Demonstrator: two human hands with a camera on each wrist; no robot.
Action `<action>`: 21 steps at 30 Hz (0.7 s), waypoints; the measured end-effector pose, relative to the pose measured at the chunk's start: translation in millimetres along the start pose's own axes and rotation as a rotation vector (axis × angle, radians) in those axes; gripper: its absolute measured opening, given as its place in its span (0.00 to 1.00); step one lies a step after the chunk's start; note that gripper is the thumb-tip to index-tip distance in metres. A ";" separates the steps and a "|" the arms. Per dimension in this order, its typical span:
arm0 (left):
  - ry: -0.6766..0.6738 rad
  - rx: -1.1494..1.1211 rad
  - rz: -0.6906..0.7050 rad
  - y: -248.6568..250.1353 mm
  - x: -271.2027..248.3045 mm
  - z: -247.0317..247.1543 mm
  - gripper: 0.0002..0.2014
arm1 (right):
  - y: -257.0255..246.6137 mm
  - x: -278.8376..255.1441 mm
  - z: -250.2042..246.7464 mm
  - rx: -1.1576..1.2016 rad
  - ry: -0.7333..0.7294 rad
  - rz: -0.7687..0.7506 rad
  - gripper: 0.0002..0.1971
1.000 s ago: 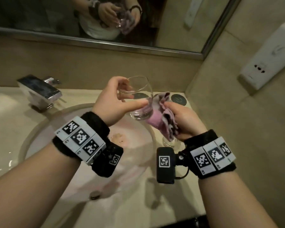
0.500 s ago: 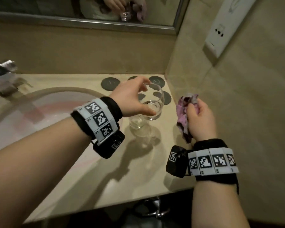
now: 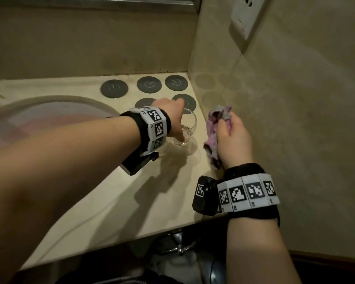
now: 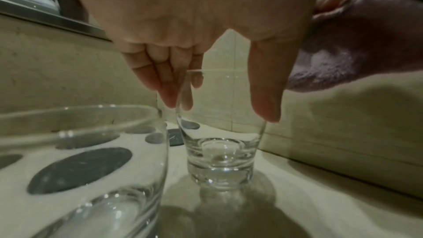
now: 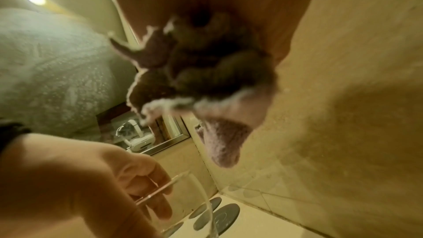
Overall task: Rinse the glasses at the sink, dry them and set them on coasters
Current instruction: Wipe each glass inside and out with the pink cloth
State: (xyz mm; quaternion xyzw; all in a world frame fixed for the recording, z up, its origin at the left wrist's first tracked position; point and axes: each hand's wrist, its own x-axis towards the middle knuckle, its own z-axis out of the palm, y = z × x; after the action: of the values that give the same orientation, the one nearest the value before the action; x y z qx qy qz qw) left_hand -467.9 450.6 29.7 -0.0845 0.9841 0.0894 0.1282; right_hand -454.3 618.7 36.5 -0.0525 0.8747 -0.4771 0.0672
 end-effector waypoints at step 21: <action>0.025 0.040 -0.066 18.8 26.1 21.8 0.43 | 3.5 24.1 -1.2 0.008 0.011 -0.123 0.23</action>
State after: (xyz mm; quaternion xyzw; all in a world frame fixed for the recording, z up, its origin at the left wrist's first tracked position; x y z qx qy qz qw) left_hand -491.1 469.4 4.9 -0.1153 0.9839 0.0643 0.1206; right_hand -478.3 617.9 32.5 -0.1032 0.8683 -0.4840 0.0331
